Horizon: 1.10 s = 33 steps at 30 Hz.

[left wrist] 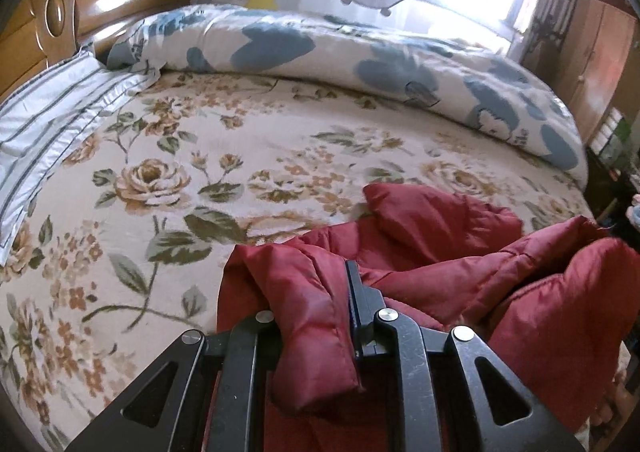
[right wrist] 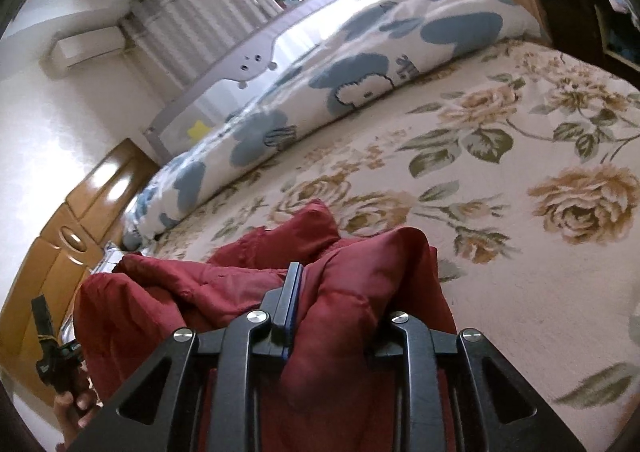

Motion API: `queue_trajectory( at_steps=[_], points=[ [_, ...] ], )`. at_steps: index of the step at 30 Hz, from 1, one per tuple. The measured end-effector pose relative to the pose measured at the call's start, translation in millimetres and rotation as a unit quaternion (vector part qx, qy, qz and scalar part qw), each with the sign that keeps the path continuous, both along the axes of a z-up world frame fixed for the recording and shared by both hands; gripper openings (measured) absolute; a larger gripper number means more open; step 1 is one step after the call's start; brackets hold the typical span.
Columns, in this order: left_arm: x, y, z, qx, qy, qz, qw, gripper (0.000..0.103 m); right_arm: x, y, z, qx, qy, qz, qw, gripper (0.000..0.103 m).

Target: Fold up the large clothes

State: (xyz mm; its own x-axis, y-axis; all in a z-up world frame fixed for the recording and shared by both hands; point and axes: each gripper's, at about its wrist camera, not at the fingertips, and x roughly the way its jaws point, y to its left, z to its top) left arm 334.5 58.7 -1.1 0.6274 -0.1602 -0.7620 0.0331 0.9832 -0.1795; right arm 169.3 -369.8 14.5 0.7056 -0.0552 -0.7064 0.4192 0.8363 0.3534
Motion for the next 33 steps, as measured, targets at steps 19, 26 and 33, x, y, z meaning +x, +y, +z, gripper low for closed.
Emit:
queue_trajectory(
  at_steps=[19,26,33],
  points=[
    [105,-26,-71,0.013,0.061,0.031,0.9976,0.022,62,-38,-75,0.009,0.058,-0.050,0.997,0.025],
    [62,-10,-41,-0.009,0.026,0.022,0.9994,0.041,67,-42,-82,0.009,0.064,-0.054,0.996,0.025],
    [-35,-25,-7,-0.025,-0.027,-0.057,0.9977,0.042,67,-42,-84,0.007,0.064,-0.061,0.996,0.025]
  ],
)
